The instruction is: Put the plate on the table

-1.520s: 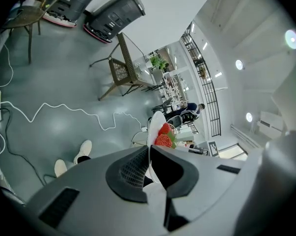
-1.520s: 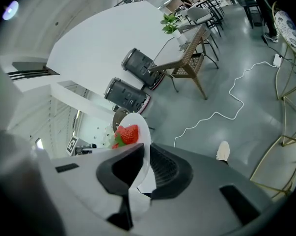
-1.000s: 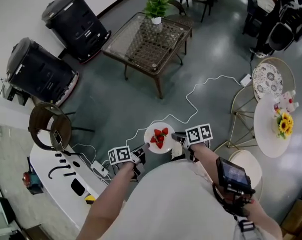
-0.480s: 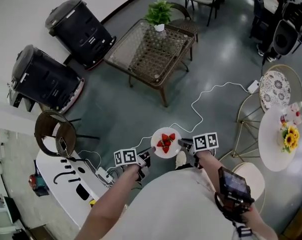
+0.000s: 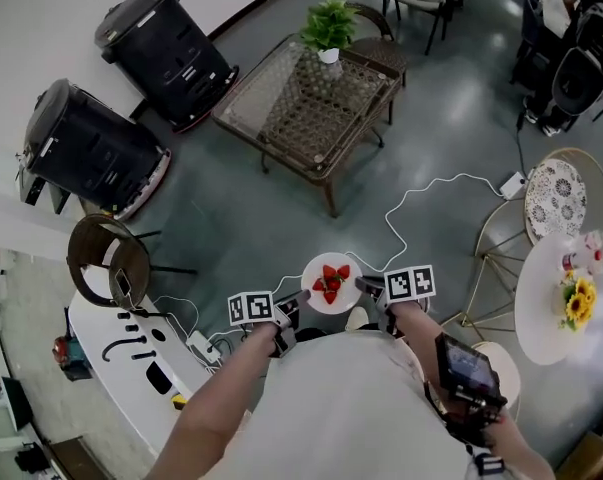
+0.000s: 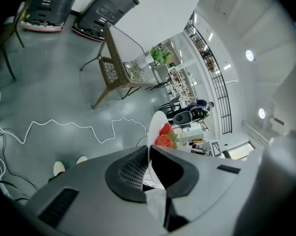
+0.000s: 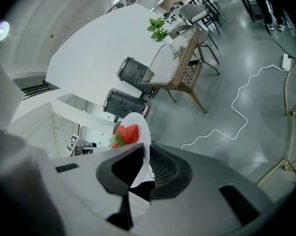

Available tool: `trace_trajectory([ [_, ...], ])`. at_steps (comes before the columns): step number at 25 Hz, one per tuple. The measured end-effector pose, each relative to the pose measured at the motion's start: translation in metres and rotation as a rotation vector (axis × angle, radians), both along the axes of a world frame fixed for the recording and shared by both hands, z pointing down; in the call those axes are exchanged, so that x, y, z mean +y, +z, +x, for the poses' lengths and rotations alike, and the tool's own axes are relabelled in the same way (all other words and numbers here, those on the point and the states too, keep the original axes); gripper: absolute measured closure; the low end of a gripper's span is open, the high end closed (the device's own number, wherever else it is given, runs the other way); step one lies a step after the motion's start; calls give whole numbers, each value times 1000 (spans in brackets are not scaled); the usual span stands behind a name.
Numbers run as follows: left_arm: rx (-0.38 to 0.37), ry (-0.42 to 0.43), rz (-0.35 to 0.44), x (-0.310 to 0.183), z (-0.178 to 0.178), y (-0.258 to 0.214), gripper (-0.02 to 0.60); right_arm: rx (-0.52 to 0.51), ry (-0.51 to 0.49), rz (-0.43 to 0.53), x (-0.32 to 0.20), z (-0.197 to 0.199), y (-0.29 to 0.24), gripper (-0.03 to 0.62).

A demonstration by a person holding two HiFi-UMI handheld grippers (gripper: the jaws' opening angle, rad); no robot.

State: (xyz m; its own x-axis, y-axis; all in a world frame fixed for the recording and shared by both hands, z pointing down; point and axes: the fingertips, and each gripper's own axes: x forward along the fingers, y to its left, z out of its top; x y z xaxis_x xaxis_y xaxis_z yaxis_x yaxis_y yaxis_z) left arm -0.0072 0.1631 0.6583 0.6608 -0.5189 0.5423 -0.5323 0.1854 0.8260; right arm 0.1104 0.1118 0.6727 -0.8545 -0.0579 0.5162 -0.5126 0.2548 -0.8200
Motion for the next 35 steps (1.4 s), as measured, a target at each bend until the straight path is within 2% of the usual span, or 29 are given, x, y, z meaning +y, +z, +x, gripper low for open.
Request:
trace_trajectory([
  [5,19,-27,2,-25,-15,0,568,0,-29,9,-29,-17,-4,563],
  [8,44,-34,-29,-31,-28,13,568,12,-28,-4,-38,-28,3,563],
  [11,91,-32,-63,-32,-26,18,568,45,-22,-35,-39,-25,5,563],
  [14,161,-24,-44,-58,-18,27,568,77,-14,-36,-62,-19,8,563],
  [16,180,-12,-36,-78,-21,30,568,89,-3,-36,-79,-22,6,563],
  [28,169,96,-29,-175,-75,20,568,94,103,-18,-163,-70,-9,563],
  [35,194,135,4,-219,-109,13,568,106,126,35,-204,-105,-18,563],
])
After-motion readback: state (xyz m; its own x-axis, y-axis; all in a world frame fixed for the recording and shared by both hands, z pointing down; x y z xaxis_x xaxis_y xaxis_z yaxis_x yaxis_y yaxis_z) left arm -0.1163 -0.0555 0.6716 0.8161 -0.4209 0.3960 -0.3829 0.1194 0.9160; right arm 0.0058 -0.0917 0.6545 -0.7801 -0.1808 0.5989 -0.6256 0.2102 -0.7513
